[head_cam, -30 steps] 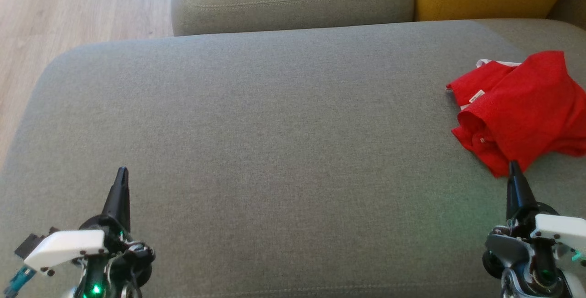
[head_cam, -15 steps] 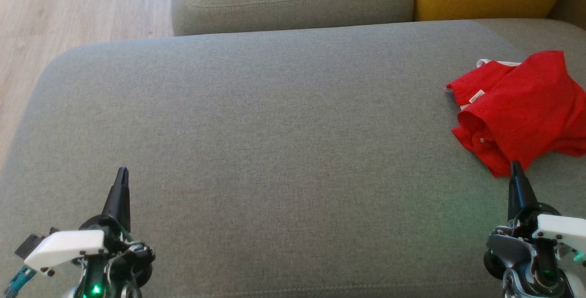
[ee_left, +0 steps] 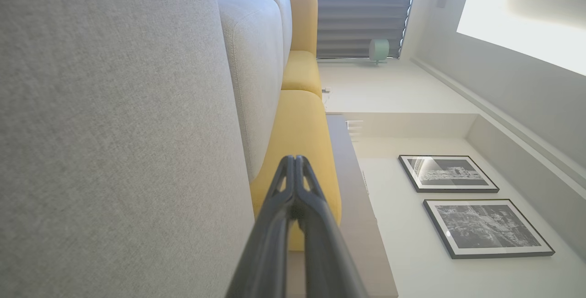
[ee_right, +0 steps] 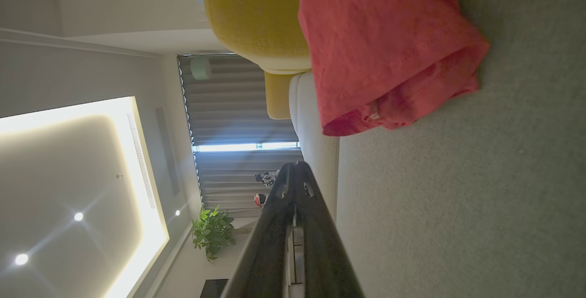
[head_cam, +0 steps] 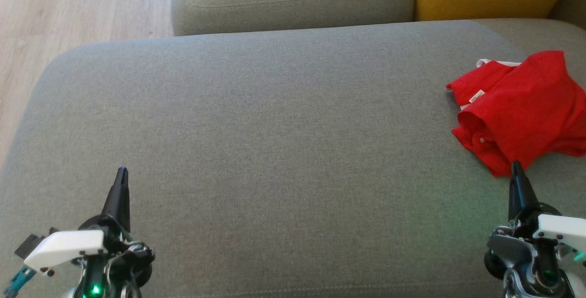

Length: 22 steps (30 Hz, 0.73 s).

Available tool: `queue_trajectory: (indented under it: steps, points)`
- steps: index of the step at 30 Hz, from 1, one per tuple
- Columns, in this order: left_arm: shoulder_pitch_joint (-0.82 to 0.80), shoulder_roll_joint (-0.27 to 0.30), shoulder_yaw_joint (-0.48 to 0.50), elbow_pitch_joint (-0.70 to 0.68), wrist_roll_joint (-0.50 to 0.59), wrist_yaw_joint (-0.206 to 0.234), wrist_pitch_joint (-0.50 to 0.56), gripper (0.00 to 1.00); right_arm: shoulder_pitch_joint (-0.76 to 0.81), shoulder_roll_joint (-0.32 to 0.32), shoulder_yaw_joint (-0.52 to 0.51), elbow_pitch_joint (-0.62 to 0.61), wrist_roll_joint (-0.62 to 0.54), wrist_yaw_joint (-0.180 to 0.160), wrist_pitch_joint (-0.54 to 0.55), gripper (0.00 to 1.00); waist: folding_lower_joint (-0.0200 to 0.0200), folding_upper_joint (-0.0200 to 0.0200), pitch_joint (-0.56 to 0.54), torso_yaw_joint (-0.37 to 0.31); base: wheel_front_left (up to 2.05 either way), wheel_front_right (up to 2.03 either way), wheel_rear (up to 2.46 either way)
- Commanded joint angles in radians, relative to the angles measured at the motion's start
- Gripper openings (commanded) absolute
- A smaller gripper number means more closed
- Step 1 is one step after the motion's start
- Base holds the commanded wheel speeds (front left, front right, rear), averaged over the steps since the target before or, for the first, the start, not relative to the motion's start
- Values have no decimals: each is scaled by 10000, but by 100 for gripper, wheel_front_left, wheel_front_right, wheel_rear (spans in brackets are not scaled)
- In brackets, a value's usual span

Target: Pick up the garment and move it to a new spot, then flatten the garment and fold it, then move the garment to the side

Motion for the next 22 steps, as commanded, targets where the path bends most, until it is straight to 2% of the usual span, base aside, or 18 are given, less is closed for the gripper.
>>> queue_trajectory:
  steps: [1,22]
  points:
    - [-580,58,431,-259,22,-73,68,0,-508,-91,178,-296,-30,-7,100,0,0,0,0,0,0,0,0]
    - [-584,26,476,-258,60,-73,104,0,-514,-44,112,-291,-85,-7,153,0,0,0,0,0,0,0,0]
